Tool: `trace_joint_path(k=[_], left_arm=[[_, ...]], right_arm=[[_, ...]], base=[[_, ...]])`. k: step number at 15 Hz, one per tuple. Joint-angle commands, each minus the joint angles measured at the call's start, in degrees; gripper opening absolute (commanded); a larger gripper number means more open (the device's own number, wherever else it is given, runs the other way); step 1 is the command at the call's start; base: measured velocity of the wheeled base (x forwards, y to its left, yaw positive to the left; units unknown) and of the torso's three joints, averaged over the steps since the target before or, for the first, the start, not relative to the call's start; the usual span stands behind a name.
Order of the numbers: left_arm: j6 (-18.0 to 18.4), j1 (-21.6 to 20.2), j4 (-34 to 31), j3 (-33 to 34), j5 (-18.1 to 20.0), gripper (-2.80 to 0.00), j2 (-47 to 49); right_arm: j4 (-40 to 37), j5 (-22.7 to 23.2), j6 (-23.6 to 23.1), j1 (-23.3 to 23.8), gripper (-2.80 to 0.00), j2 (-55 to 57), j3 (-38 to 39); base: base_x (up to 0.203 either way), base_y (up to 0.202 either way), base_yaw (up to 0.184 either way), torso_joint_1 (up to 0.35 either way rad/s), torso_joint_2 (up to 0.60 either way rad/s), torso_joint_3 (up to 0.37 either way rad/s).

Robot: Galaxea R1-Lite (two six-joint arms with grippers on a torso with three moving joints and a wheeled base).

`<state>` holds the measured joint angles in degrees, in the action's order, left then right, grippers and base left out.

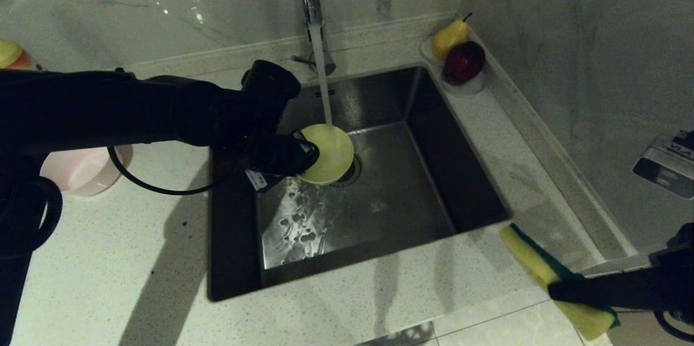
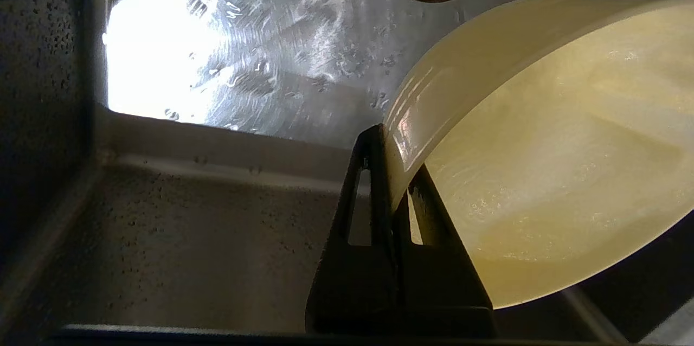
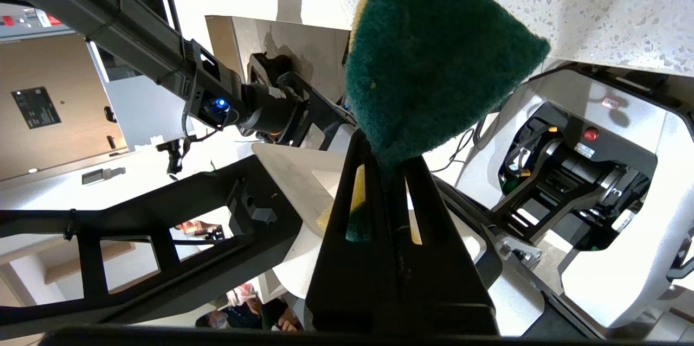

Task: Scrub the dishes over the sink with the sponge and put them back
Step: Wash the bowl

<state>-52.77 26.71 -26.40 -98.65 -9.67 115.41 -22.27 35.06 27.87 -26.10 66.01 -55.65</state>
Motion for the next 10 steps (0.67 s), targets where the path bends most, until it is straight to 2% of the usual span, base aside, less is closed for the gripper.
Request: trace_joint_path(k=[1,8,10], left_arm=[[-0.3,0.0,-0.1,0.1,-0.1,-2.80,-1.5],[0.9,-0.9,0.2,3.3,-0.8,-2.80,-10.9],[3.4,-1.6,2.0,6.3,-2.8,-2.80,-13.9]], right_arm=[[-0.1,0.2,0.2,0.0,-2.80,-0.2,0.0],[-0.1,0.3,0.2,0.0,-2.80,-0.5,0.4],[-0.1,0.3,0.3,0.0,-2.80,-0.7,0.4]], base=[[0.000,0.000,0.000,0.000,0.00,0.000],[0.000,0.000,0.000,0.000,0.00,0.000],[0.000,0.000,0.000,0.000,0.00,0.000]])
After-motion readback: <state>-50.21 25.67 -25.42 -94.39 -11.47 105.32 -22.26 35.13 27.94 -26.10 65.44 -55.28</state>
